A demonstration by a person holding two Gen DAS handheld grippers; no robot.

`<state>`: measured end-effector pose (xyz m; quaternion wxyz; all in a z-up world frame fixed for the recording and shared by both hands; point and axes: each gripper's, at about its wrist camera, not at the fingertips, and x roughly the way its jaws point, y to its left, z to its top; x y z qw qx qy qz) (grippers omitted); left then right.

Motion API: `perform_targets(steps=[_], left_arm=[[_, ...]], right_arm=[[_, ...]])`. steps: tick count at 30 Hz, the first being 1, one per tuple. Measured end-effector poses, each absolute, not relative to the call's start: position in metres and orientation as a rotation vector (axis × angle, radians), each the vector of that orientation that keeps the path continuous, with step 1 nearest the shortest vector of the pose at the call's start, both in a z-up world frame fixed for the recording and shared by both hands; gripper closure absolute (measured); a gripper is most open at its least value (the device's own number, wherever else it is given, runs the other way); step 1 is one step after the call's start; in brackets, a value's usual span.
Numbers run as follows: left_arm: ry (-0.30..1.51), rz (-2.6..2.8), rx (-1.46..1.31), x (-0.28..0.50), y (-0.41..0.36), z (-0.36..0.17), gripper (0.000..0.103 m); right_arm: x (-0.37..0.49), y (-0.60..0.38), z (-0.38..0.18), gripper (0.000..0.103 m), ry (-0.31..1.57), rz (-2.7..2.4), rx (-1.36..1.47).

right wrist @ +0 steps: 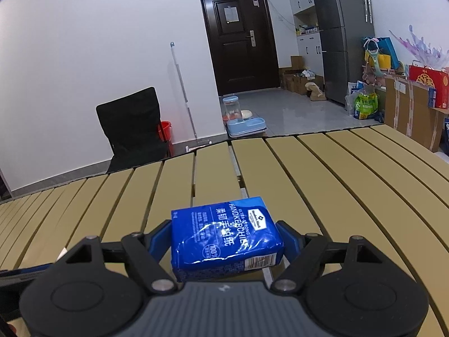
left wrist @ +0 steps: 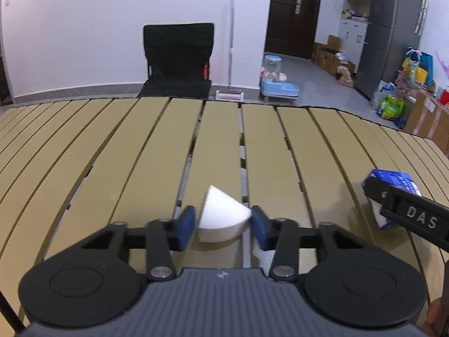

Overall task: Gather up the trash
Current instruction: 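Grasp the white foam wedge with the left gripper while the right gripper holds the tissue pack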

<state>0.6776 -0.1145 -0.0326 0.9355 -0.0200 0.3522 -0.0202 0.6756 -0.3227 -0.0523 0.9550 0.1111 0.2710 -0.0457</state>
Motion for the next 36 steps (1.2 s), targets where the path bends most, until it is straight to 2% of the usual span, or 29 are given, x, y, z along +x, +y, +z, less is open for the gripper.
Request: perform_targets(steps=[19,36], left_arm=[[0.71,-0.009,0.042,0.648,-0.121,-0.027,0.069],[0.699,0.0,0.027,0.558,-0.087,0.013,0.069]], right_arm=[[0.67,-0.314,-0.046,0.026,0.587,-0.089,0.194],[0.588,-0.277,-0.013,0.026,0.571,-0.01,0.119]])
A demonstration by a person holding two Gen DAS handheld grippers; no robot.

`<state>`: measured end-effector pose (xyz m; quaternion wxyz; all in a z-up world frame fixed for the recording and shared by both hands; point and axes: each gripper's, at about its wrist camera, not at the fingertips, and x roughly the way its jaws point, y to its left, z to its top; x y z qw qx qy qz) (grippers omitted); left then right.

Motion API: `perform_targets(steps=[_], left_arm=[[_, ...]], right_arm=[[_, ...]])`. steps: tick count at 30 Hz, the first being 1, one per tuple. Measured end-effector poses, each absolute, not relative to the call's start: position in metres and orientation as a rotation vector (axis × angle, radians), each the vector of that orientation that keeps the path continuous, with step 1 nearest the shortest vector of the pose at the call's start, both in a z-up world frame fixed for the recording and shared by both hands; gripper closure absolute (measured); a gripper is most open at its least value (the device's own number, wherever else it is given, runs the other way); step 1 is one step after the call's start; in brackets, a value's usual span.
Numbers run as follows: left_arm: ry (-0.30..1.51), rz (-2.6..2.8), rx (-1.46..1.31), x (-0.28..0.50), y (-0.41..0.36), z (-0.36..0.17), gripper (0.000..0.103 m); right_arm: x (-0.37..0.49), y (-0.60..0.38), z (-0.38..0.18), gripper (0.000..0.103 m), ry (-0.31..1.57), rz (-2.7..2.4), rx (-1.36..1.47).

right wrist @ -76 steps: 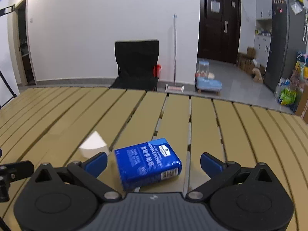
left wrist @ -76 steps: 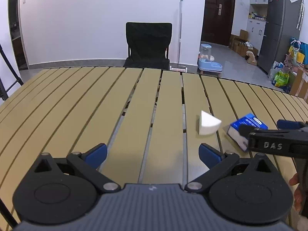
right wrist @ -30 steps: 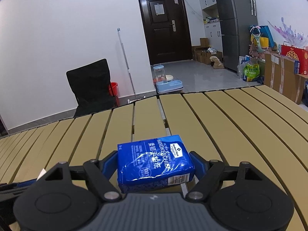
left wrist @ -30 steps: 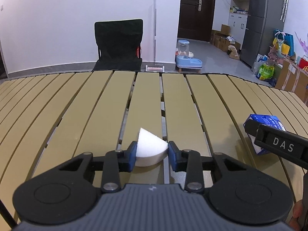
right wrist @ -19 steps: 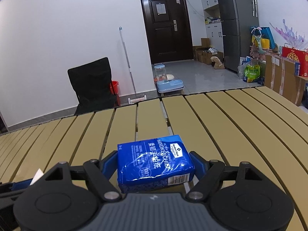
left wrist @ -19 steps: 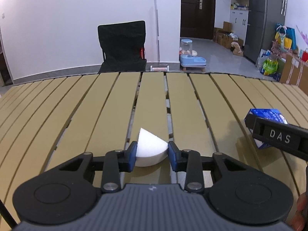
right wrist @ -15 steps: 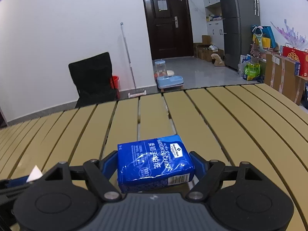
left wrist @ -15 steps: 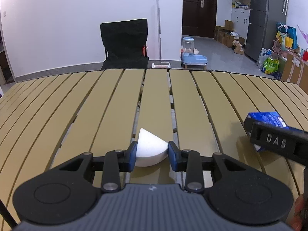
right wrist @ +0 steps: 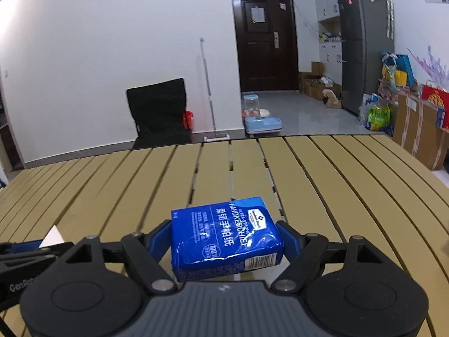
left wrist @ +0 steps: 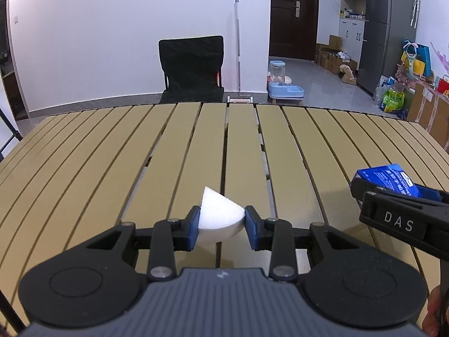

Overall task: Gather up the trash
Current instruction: 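Grasp the white foam wedge with the left gripper while the right gripper holds the tissue pack, then carry the foam wedge and tissue pack off the table down over the black bin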

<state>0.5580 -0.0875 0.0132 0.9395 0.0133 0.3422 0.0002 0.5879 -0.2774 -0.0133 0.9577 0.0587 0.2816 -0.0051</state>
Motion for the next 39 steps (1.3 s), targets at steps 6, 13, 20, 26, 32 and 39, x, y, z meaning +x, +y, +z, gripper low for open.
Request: perform_targets(steps=[6,13,20,26,32,39], left_arm=[[0.692,0.0,0.023,0.52,-0.07,0.027,0.069],[0.686,-0.001,0.015,0.475,-0.051,0.04,0.069],[0.677,-0.014,0.002,0.426,-0.038,0.051,0.069],[0.668,-0.017,0.021,0.386,-0.031,0.055,0.069],[0.665,-0.023,0.03,0.345,-0.023,0.052,0.069],[0.691,-0.024,0.023,0.307,-0.013,0.038,0.069]], right_arm=[[0.549,-0.261,0.001,0.026,0.561,0.034,0.092],[0.498,-0.242,0.017,0.026,0.553,0.086,0.049],[0.449,-0.223,0.03,0.026,0.54,0.131,0.005],[0.406,-0.209,0.036,0.026,0.54,0.176,-0.009],[0.363,-0.195,0.032,0.026,0.554,0.221,-0.038],[0.321,-0.185,0.016,0.026,0.596,0.257,-0.044]])
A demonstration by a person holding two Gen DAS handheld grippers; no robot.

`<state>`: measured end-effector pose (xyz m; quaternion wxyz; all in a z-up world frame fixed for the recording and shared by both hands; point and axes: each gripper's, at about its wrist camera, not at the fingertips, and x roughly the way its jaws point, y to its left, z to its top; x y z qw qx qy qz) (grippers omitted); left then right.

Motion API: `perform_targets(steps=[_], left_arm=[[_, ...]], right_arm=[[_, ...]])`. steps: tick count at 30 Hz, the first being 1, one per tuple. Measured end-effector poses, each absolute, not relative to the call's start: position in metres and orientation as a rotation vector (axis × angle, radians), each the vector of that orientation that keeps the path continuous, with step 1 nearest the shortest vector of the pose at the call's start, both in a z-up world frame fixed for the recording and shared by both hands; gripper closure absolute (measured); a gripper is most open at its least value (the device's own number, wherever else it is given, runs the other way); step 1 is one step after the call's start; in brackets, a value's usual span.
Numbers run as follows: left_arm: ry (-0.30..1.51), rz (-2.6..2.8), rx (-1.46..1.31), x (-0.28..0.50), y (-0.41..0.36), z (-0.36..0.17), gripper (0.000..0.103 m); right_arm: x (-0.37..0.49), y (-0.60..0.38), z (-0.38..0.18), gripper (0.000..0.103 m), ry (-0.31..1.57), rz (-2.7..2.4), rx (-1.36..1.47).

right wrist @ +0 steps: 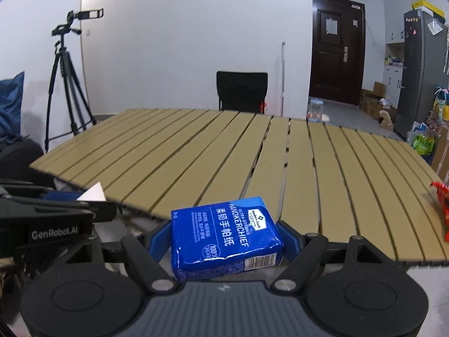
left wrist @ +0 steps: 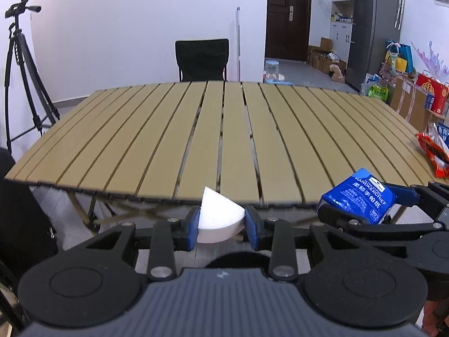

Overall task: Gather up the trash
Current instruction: 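Carry the foam wedge and tissue pack off the table down over the black bin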

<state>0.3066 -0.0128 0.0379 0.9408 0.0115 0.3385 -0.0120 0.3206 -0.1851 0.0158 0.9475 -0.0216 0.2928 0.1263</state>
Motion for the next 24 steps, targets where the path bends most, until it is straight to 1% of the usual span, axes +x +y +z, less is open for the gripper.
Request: perform_targets(steps=[10,24], left_arm=[[0.759,-0.017,0.024,0.26,-0.002,-0.001,0.069],[0.89,0.003,0.032,0.227,-0.001,-0.071,0.069]], right_arm=[[0.276,-0.179,-0.026,0.026,0.677,0.271,-0.043],[0.253,-0.178,-0.101,0.026,0.833,0.259,-0.015]])
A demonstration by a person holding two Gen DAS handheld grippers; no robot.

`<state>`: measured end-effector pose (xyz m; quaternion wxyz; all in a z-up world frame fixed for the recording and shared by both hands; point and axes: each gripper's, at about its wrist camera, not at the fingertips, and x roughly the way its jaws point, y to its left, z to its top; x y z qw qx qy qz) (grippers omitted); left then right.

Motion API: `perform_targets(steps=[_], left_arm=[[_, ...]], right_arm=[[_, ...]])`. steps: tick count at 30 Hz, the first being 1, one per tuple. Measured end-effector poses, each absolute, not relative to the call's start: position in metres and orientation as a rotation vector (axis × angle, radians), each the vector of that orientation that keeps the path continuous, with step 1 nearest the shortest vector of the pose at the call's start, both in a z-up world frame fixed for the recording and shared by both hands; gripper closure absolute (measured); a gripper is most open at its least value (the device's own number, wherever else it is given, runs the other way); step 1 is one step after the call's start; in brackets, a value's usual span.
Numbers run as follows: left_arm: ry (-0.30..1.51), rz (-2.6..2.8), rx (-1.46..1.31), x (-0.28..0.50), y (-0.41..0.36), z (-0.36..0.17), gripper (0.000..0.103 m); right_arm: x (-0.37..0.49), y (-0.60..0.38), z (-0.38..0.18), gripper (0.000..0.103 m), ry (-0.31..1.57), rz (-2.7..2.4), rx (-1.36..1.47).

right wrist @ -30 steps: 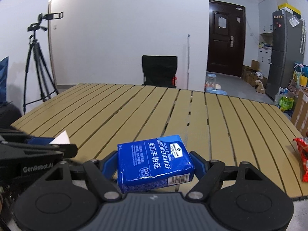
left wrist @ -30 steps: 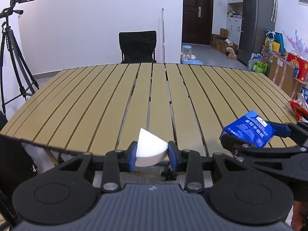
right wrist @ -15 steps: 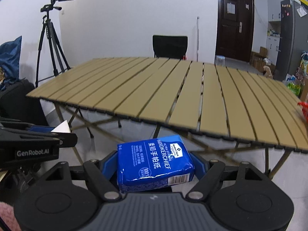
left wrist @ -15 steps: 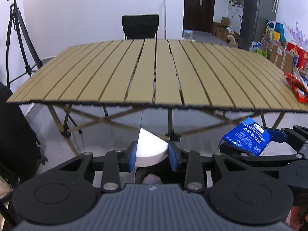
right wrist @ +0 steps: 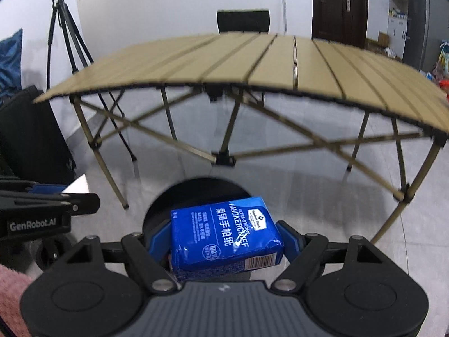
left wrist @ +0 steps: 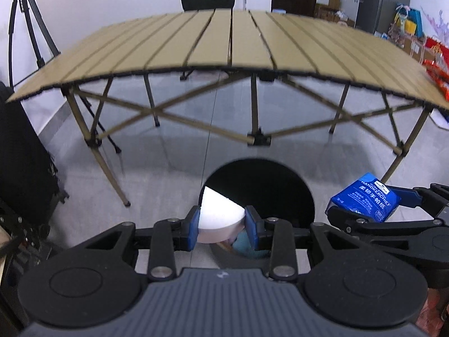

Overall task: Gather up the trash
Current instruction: 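Carry the foam wedge and tissue pack off the table down over the black bin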

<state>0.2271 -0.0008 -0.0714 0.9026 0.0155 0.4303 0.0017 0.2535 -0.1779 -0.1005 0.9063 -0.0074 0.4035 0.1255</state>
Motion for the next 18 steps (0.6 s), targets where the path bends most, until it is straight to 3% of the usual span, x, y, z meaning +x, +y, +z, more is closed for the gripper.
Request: perform_targets(steps=[18], left_arm=[[0.996,-0.005,-0.029,0.229,0.014,-0.14,0.069]], right_arm=[[0.252,-0.199,-0.178,0.026,1.002,0.156,-0.021]])
